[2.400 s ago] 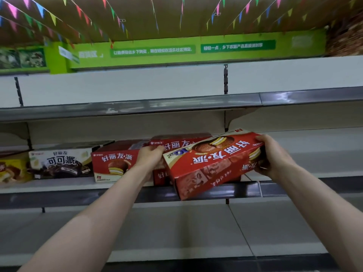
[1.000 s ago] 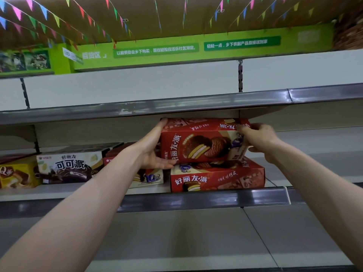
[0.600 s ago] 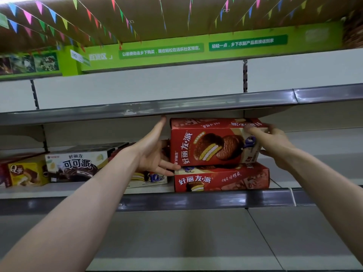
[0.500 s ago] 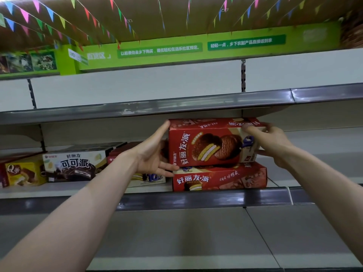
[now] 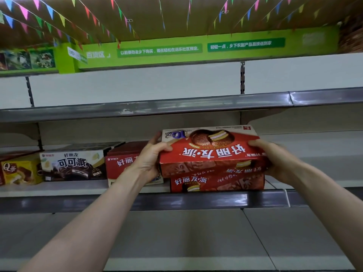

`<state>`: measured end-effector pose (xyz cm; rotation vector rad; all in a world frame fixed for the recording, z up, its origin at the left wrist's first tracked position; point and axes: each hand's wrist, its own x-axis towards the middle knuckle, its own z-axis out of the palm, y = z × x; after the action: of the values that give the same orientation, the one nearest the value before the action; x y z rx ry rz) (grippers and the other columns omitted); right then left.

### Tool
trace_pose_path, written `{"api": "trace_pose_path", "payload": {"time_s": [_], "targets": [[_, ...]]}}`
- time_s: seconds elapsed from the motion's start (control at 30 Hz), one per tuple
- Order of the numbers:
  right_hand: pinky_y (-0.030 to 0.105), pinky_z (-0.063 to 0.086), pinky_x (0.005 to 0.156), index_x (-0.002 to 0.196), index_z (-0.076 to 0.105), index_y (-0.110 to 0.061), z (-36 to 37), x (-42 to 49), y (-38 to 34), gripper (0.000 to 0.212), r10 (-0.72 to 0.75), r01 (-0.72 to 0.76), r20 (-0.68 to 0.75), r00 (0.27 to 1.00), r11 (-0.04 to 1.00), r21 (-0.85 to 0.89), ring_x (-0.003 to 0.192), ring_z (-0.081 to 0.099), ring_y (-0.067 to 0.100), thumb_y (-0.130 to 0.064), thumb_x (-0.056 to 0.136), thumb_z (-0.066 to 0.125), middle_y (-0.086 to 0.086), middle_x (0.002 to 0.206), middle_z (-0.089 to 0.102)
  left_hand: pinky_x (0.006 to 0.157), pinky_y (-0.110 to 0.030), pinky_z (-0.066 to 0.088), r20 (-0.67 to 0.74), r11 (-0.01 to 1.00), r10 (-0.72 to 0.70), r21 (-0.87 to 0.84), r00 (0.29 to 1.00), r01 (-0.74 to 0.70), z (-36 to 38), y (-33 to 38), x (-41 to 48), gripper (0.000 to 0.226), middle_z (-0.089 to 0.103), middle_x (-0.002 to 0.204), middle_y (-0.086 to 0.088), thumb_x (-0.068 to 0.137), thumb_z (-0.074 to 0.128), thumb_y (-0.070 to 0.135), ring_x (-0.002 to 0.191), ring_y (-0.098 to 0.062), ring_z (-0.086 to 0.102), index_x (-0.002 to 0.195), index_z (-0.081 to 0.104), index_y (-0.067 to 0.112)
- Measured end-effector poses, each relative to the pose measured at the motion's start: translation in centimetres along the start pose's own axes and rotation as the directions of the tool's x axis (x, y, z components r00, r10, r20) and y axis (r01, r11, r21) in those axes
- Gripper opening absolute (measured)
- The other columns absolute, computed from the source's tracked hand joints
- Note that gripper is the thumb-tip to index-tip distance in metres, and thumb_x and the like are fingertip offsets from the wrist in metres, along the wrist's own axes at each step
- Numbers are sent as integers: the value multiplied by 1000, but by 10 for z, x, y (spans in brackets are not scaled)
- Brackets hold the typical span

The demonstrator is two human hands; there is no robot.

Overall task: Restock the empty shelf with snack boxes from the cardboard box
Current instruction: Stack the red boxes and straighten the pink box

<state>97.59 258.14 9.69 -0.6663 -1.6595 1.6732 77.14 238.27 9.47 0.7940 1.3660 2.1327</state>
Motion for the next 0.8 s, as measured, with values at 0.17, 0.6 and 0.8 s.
{"api": "trace_pose_path", "payload": {"time_s": [0.17,0.6,0.8], "targets": [[38,52,71,111,57,-10,0,-2,2,25,21,-24,50,999,998,53,84,67,25,-23,90,62,12,95,71,56,-31,58,28,999,-2,53,1000,0,2,2,0,56,67,102,-12,81,46,-7,76,-24,66,127,56,23],[39,54,83,122,44,-11,55,-42,17,71,39,-133,219,975,891,435,100,63,26,-51,69,71,12,115,62,50,-30,56,-134,951,-294,60,946,304,18,3,-12,20,69,67,-7,91,59,34,55,-20,67,88,63,15],[40,57,74,122,54,-12,83,-46,5,56,58,-158,266,962,914,375,98,67,27,-39,76,73,12,106,70,60,-38,60,48,922,-353,189,934,339,11,12,-23,35,64,84,-10,75,68,35,80,-24,63,102,60,14]]}}
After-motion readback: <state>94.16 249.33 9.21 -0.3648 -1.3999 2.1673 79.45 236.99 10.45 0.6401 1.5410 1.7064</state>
